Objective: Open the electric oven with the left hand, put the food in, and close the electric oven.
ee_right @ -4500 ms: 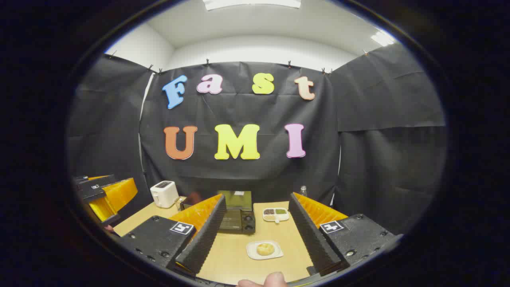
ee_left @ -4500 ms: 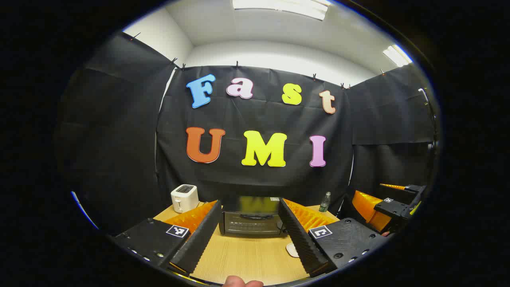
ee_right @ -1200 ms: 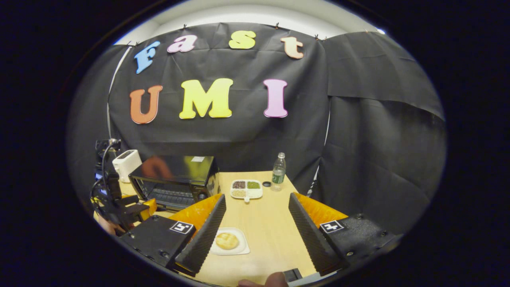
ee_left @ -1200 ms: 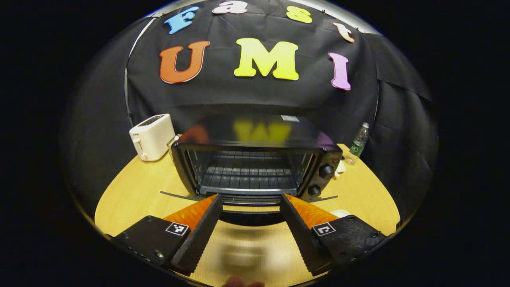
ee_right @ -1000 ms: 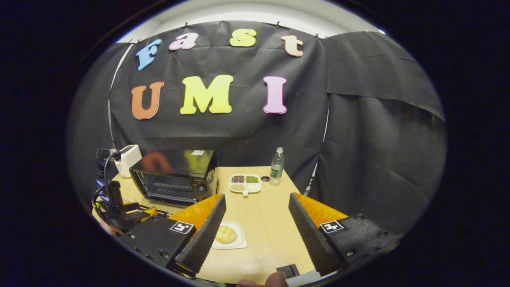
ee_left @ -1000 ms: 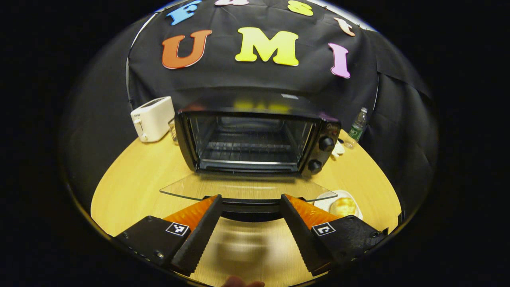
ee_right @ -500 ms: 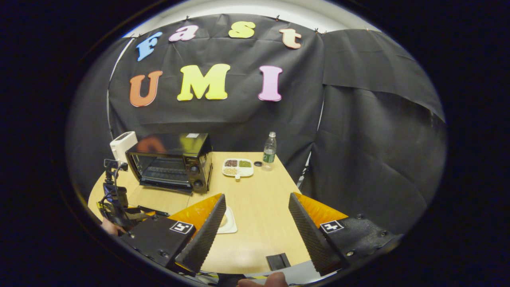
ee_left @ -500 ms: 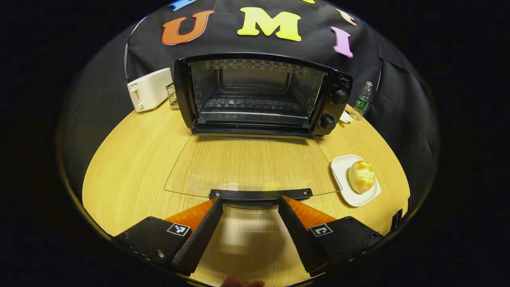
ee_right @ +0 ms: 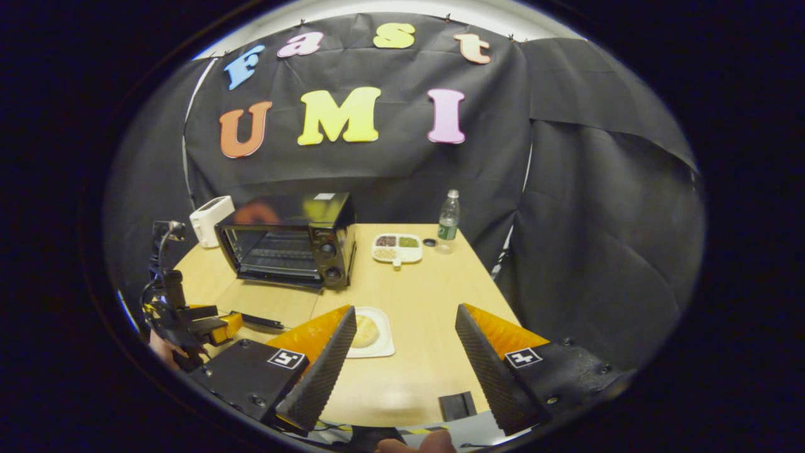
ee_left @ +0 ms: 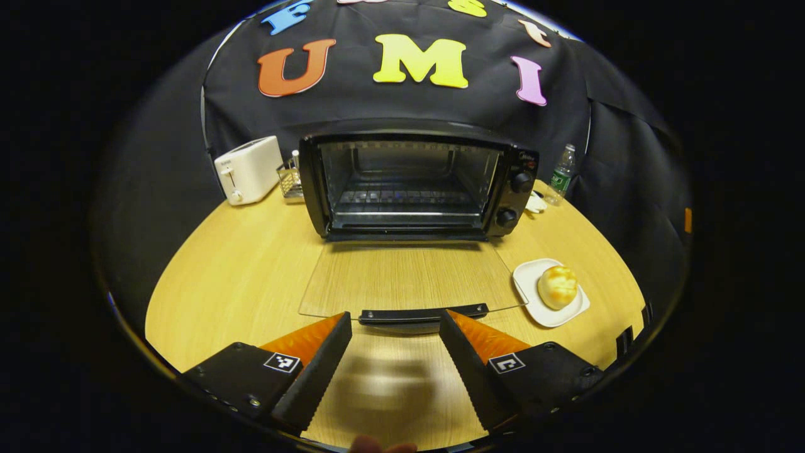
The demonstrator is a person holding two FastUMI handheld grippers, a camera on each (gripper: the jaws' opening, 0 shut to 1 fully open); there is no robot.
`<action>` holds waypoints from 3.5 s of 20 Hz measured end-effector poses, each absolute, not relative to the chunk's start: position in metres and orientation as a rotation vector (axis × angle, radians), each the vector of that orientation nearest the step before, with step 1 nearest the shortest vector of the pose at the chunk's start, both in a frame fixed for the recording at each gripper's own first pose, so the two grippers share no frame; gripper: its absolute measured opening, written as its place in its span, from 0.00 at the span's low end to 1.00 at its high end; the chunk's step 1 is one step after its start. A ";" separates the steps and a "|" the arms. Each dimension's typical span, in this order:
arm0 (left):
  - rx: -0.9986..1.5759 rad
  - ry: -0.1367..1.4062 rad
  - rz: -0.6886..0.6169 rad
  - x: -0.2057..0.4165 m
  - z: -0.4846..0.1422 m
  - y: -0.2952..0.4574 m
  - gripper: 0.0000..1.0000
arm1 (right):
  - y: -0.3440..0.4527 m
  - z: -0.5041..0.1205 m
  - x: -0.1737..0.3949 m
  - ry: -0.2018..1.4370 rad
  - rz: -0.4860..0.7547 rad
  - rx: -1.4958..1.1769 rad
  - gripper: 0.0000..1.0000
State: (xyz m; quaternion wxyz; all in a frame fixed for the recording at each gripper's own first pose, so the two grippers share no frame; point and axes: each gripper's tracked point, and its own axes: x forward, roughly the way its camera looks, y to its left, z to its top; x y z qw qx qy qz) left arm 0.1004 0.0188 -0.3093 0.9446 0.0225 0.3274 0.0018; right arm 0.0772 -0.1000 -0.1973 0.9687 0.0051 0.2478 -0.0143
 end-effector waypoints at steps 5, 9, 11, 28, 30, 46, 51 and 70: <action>0.047 0.593 0.039 0.077 -0.252 0.030 0.93 | -0.083 -0.248 0.091 0.579 0.011 0.051 0.98; 0.037 0.535 0.080 0.061 -0.211 0.039 0.93 | -0.068 -0.288 0.113 0.623 0.048 0.050 0.98; 0.014 0.518 0.092 0.055 -0.197 0.037 0.93 | -0.061 -0.310 0.126 0.645 0.068 0.042 0.98; -0.018 0.511 0.176 0.038 -0.158 0.050 0.93 | -0.032 -0.420 0.188 0.785 0.084 0.008 0.85; -0.017 0.508 0.186 0.035 -0.157 0.053 0.93 | -0.030 -0.417 0.186 0.787 0.085 0.030 0.76; -0.030 0.472 0.174 0.001 -0.145 0.089 0.93 | 0.123 -0.288 0.167 0.652 0.243 0.368 0.62; -0.027 0.499 0.213 -0.017 -0.146 0.112 0.93 | 0.172 -0.300 0.235 0.623 0.210 0.465 0.61; -0.025 0.601 0.274 -0.051 -0.162 0.152 0.93 | 0.196 -0.336 0.378 0.479 0.034 0.447 0.77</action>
